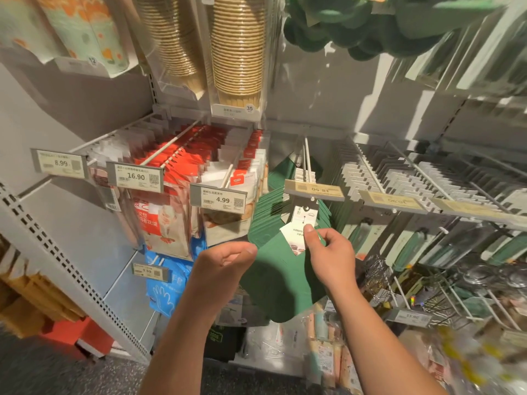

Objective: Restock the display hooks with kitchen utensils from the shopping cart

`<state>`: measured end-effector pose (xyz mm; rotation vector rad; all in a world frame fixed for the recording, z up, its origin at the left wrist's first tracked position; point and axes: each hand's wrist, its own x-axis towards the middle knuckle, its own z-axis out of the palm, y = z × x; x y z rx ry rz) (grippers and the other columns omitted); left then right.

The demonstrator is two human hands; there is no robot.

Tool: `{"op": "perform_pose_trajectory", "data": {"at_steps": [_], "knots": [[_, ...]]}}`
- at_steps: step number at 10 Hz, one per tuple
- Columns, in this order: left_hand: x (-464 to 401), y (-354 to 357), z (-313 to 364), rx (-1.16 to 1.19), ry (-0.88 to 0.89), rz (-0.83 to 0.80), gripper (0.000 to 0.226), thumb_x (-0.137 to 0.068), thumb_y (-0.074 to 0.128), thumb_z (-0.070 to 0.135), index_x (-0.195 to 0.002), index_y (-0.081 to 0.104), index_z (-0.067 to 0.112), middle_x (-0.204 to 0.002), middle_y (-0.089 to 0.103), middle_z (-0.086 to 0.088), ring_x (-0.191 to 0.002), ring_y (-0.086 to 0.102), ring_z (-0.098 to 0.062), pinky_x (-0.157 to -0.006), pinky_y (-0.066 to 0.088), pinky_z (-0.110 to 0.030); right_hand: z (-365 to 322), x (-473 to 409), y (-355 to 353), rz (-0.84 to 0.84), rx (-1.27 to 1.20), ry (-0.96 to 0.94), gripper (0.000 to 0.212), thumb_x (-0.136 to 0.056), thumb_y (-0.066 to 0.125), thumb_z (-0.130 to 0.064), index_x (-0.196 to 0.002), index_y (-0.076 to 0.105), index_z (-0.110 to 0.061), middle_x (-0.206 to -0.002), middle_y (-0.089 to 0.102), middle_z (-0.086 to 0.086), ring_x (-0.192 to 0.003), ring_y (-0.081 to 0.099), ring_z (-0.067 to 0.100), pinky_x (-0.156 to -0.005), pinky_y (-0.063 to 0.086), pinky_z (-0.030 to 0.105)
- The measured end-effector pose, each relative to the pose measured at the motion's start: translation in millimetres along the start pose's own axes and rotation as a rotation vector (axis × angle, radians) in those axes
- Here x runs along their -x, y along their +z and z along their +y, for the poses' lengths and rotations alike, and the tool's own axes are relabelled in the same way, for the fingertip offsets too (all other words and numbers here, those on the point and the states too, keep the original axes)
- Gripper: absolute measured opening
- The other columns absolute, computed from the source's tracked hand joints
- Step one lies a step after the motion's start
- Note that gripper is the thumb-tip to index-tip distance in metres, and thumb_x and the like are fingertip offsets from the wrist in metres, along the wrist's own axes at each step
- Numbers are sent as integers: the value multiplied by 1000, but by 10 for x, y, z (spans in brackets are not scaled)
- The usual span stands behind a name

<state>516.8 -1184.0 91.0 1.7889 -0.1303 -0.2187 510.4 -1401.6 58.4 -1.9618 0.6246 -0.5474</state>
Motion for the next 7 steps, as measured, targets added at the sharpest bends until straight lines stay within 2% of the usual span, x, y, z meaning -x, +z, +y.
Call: {"op": "perform_pose_trajectory", "data": {"at_steps": [1,2,3,4,5,6,7], "knots": [[-24,-34,-5,33,-4,5,14,-95,70,30,-84,77,34,-78,76,14,-69,63,10,-76,52,-27,-65,-41,30,12,12,32,40,-98,67,-42,-66,60,-19,-70,63,-4,-72,58,18,-68,38,34],[-71,-77,-28,30,21,-19,21,-90,69,47,-85,77,28,-74,71,12,-65,59,2,-70,49,-27,-100,-100,44,18,46,48,43,-98,66,-45,-73,63,-10,-71,65,5,-71,60,21,-67,41,35],[-62,-83,9,46,41,-51,24,-90,69,41,-67,70,34,-70,66,-7,-69,60,-12,-63,48,-23,-108,-177,68,2,120,71,45,-99,62,-48,-78,62,-7,-72,65,9,-75,62,29,-68,43,37],[-28,-61,71,17,11,-120,37,-94,66,30,-57,58,27,-61,54,3,-60,51,-10,-57,43,-17,-124,-252,90,-31,205,91,41,-100,58,-52,-84,62,-14,-78,65,2,-82,62,28,-68,40,35],[-64,-10,110,13,-20,-161,20,-96,67,32,-79,74,24,-77,71,11,-69,64,1,-70,50,-17,-127,-345,143,-75,323,109,45,-100,52,-59,-88,55,-16,-85,61,5,-89,63,33,-67,39,34],[44,62,215,61,-11,-95,9,-97,71,26,-102,78,21,-95,76,17,-78,67,16,-70,47,-1,-171,-312,84,-145,390,77,42,-100,52,-58,-95,55,-17,-94,61,8,-105,66,36,-75,45,37],[210,202,329,78,-54,-101,13,-96,73,31,-103,79,22,-94,80,8,-80,71,1,-71,49,-12,-157,-165,-152,-204,384,49,53,-100,57,-52,-134,60,-11,-130,66,13,-126,59,34,-98,47,37]]}}
